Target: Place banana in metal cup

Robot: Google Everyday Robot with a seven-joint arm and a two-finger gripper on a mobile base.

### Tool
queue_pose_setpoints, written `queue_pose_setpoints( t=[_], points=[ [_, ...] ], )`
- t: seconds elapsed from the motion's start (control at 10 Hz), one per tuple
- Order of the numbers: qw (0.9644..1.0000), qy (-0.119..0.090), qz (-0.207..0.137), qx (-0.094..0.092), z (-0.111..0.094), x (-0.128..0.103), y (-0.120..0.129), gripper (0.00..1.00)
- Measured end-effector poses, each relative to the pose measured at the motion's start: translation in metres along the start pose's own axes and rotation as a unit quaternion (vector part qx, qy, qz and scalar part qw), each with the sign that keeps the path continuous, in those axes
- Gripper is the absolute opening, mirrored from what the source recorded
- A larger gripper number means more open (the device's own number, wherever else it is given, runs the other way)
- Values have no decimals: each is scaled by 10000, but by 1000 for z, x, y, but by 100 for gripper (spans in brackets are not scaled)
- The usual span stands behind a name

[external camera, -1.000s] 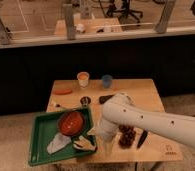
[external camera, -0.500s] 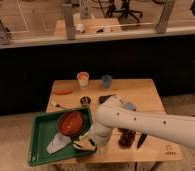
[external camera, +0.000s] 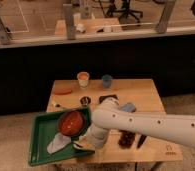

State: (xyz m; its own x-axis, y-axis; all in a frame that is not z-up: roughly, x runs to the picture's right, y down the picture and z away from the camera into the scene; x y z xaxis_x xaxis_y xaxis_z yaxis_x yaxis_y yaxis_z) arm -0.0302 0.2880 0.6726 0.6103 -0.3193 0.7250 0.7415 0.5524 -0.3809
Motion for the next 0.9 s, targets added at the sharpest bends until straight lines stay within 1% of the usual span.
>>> queue_pose_setpoints(
  t=[0.1, 0.2, 0.5, 0.9],
  points=[
    [10000, 7, -15, -26, 3, 1, 0, 59],
    [10000, 25, -13, -49, 6, 4, 2, 54],
    [10000, 47, -7, -71, 10, 11, 6, 54],
    [9999, 83, -31, -59, 11, 17, 9, 54]
  ],
)
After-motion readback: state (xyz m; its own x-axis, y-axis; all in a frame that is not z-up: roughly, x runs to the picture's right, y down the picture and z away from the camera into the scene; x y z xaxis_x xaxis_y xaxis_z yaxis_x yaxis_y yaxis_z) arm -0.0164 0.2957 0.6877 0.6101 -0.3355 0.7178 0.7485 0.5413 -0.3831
